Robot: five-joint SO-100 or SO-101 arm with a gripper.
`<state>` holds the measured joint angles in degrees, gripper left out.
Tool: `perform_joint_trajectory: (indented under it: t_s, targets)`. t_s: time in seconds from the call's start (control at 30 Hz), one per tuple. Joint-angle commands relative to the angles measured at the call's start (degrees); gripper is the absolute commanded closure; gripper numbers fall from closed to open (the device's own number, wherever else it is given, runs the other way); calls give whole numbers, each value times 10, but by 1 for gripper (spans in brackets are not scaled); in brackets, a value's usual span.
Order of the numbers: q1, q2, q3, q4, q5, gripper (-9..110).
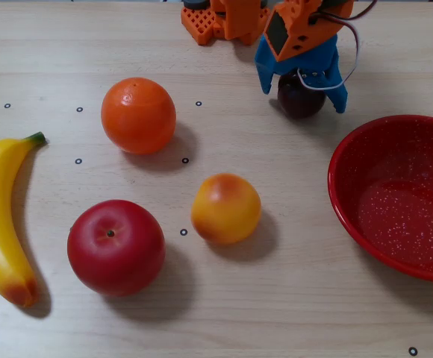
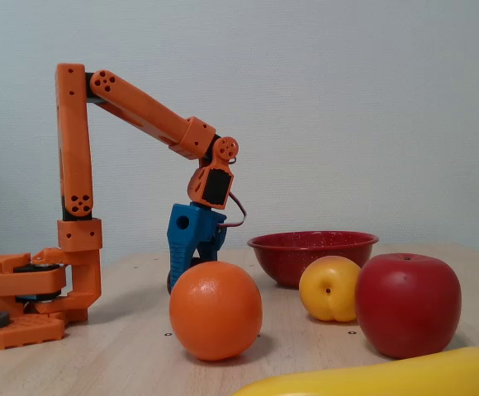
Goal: Put plum in the red bowl.
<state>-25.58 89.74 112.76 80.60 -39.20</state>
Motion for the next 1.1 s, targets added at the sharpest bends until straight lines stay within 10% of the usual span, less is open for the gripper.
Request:
perform_joint_trajectory:
  t_s: [0.0,1.07]
  targets:
    - [10,18,-53,7,-13,58]
    - [7,1,-91,46,-24,62]
